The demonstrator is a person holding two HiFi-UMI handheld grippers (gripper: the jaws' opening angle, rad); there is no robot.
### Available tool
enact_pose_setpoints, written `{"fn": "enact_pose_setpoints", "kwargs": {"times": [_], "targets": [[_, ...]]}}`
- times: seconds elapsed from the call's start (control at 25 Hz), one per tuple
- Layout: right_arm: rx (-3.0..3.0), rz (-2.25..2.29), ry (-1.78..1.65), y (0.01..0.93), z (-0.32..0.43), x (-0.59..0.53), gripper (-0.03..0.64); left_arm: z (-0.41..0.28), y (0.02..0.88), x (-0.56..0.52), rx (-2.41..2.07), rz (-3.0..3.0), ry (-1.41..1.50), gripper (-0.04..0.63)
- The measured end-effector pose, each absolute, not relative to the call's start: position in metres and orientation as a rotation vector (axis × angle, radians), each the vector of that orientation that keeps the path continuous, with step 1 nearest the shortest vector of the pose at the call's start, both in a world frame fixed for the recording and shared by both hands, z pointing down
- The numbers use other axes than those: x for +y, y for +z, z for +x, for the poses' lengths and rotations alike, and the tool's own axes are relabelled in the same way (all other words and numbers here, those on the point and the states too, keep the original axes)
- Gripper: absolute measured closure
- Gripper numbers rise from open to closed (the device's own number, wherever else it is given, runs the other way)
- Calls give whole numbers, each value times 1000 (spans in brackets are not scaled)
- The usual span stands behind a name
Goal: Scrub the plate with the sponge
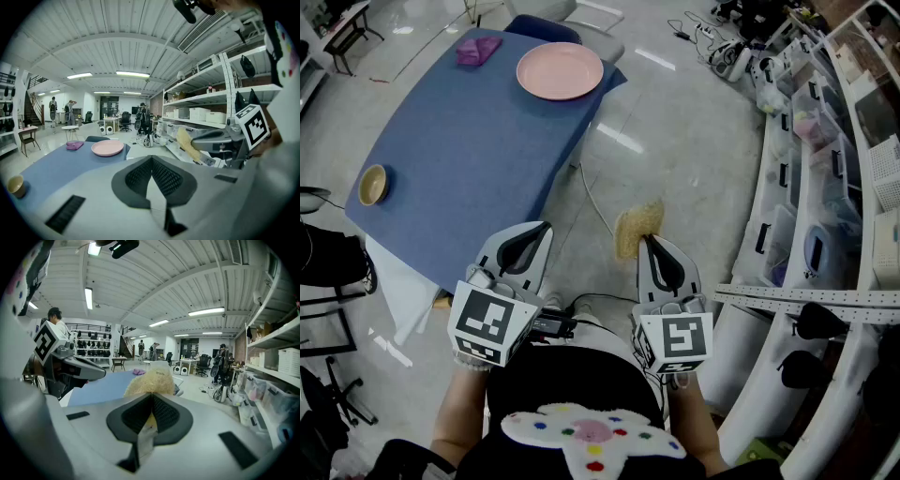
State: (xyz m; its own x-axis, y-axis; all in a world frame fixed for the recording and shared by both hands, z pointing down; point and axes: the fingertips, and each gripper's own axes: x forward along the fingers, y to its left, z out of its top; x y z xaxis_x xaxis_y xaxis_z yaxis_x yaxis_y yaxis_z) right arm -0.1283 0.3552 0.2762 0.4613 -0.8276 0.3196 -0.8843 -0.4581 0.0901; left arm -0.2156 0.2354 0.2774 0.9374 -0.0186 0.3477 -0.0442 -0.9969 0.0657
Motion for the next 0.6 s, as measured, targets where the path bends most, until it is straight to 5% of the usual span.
{"fn": "enact_pose_setpoints", "kwargs": {"times": [0.6], "targets": [[-1479, 2517, 373, 277, -120, 367, 606, -212, 276, 242, -89, 3006, 509, 586]]}}
